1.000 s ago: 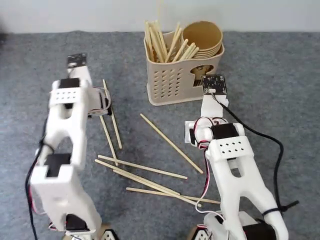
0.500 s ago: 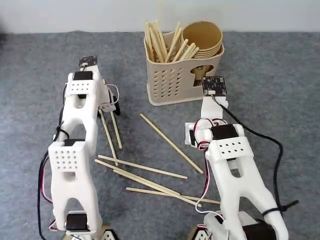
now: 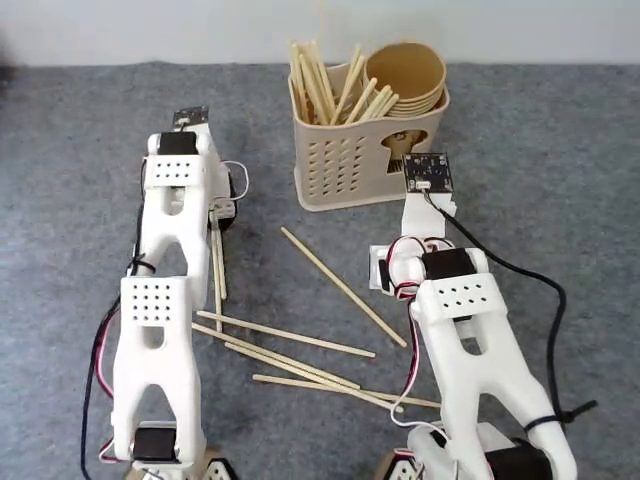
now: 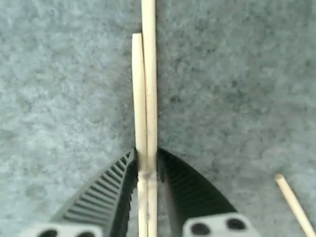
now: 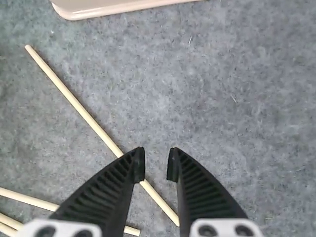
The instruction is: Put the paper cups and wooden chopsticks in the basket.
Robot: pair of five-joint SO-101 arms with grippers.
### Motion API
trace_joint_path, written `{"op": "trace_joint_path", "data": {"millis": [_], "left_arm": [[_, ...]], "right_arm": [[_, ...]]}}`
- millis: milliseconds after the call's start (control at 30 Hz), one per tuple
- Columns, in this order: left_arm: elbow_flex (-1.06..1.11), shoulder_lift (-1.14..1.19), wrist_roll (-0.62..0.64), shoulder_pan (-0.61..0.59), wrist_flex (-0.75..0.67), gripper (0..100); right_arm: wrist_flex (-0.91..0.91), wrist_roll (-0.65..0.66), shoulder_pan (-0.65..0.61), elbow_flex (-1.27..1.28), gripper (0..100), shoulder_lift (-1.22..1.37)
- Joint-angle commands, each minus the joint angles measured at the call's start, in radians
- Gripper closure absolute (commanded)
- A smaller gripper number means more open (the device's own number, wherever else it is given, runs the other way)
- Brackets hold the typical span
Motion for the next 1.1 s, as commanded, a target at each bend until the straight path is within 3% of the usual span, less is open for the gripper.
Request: {"op": "trace_joint_path", "data": {"millis": [0,700,933,1067], "left_arm": [[-0.030,0.008,0.003,-0.008,0.028,99],[-0.010,-0.482,0.003,0.018,0.029,99],[0.220,-0.454,-0.026,-0.008,0.025,99],[0.237,-0.382,-0.043,-0.041,0.002,97]], "right_arm": [[-0.016,-0.012,0.013,-0.009,90.9,-0.038],[-0.019,-0.012,0.007,-0.009,90.9,-0.030],[-0.019,-0.012,0.007,-0.009,90.9,-0.028],[-0.021,-0.012,0.007,-0.009,90.9,-0.028]]}}
